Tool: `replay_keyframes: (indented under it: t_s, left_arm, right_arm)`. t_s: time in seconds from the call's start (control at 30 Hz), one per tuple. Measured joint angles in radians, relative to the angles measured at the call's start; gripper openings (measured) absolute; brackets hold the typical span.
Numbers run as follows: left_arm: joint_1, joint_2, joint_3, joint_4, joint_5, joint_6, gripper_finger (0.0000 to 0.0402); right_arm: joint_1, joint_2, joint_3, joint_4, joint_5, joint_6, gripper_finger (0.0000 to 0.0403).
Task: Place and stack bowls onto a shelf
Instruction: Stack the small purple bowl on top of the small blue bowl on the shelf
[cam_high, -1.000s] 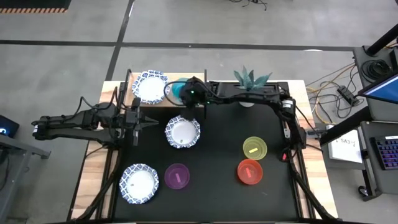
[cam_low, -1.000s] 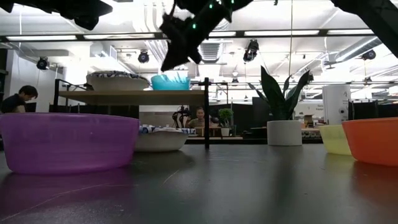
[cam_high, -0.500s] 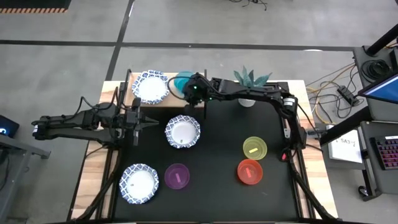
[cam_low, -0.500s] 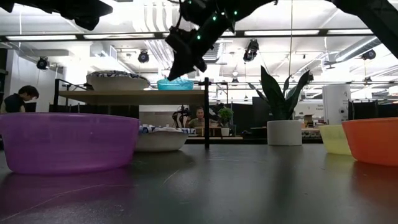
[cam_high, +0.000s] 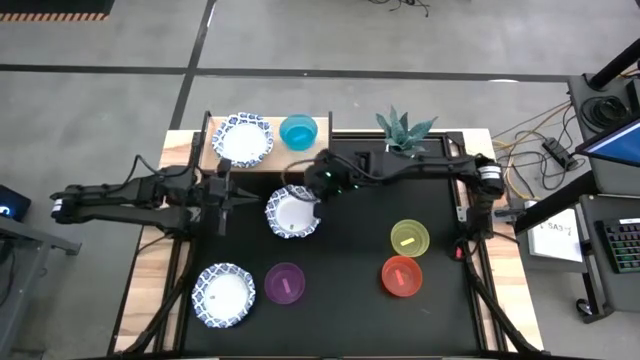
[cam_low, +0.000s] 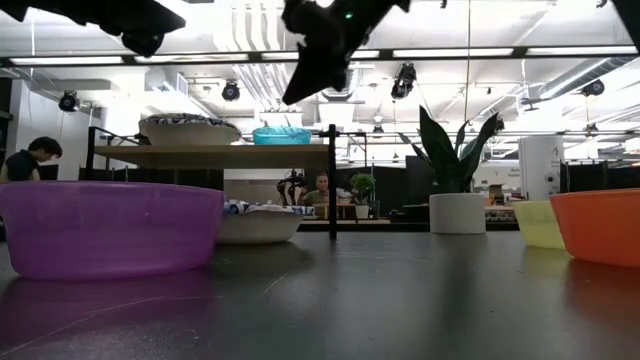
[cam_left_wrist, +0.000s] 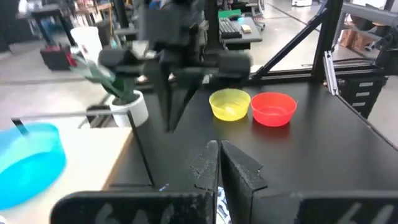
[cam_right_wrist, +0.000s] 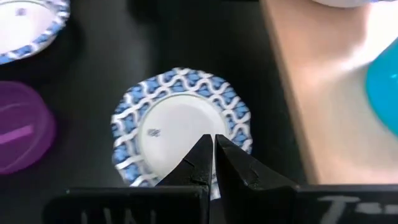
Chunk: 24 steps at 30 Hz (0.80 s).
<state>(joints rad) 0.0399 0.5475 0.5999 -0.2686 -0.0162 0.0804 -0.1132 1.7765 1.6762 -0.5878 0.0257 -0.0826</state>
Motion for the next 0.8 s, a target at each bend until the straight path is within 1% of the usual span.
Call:
replay_keyframes:
  t_s: [0.27, 0.53, 0.67, 0.8]
  left_arm:
    - [0.000, 0.126, -0.028, 0.097, 0.000, -0.134, 0.0000]
    - [-0.006, 0.268, -0.014, 0.148, 0.006, -0.268, 0.0000]
    - [-0.039, 0.344, 0.006, 0.147, 0.034, -0.342, 0.0000]
    - [-0.114, 0.418, 0.039, 0.112, 0.035, -0.424, 0.0000]
  right_arm:
    - [0.091, -0.190, -0.331, 0.212, -0.002, 0.004, 0.0009]
    - [0.157, -0.370, -0.664, 0.519, -0.001, 0.037, 0.0009]
    - [0.175, -0.456, -0.794, 0.642, 0.000, 0.037, 0.0009]
    - [0.185, -0.533, -0.887, 0.709, 0.001, 0.038, 0.0009]
